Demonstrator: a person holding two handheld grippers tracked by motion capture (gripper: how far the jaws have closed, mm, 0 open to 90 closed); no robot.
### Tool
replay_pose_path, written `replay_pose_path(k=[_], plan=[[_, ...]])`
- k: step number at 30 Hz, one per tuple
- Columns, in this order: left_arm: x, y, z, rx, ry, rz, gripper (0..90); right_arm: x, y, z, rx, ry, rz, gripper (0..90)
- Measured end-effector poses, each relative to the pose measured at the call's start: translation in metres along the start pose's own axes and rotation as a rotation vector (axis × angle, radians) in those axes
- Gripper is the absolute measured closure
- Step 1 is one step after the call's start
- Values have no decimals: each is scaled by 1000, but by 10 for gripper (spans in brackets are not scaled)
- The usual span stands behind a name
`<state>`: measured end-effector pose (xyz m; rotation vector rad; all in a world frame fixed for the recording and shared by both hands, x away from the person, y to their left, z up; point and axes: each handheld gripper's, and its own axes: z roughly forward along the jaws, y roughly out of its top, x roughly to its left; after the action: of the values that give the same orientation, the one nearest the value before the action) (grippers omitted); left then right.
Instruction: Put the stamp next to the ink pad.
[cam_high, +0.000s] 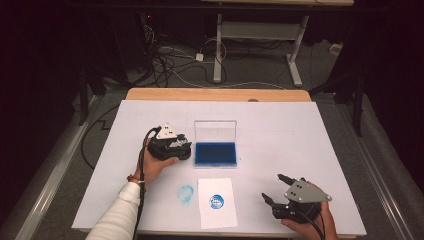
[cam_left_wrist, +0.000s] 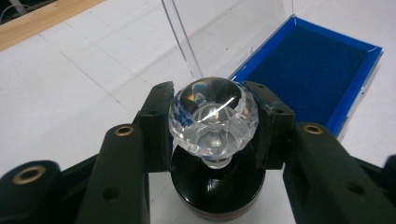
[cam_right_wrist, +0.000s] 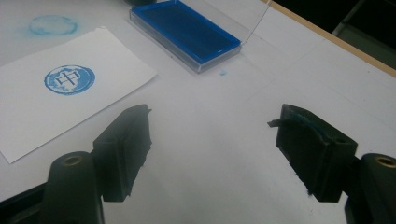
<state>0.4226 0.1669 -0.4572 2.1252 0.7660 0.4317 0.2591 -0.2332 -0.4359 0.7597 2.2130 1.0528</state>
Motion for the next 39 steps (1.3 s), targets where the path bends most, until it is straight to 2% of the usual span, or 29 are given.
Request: replay_pose_path(k=[2,6,7,8,10,11,14,19,26,30,32,34,39], plan=[[-1,-2,-1,-5,3,-3,543,0,0,0,-1,4,2,266],[0,-6,-2,-8,-20,-17,537,0,0,2,2,10,5,266],[0,-7,-2,-7,-12,-24,511,0,0,3,2,11,6,266],[1,-8,-3,-24,-15,-39,482,0,1,3,2,10,6,266],[1,-8,-8,-83,-31,-61,478,-1,1,3,1,8,11,266],[1,-7,-10,-92,-19,-62,453,-1,0,3,4,7,12,265],[-1,-5,-15,-109,-11,-48,402,-1,-2,3,11,5,19,265],[-5,-2,-21,-105,10,-16,338,0,-3,-4,5,-10,16,266],[-14,5,-30,-103,79,30,204,-2,-6,-12,-9,-23,15,266],[-18,7,-36,-108,97,58,175,-3,-5,-12,-20,-22,10,265],[-20,8,-39,-120,91,69,175,-4,-5,-11,-17,-20,11,265],[-21,9,-41,-117,99,79,175,-4,-5,-11,-19,-20,15,265],[-26,12,-43,-115,89,102,175,-6,-5,-11,-17,-28,15,266]])
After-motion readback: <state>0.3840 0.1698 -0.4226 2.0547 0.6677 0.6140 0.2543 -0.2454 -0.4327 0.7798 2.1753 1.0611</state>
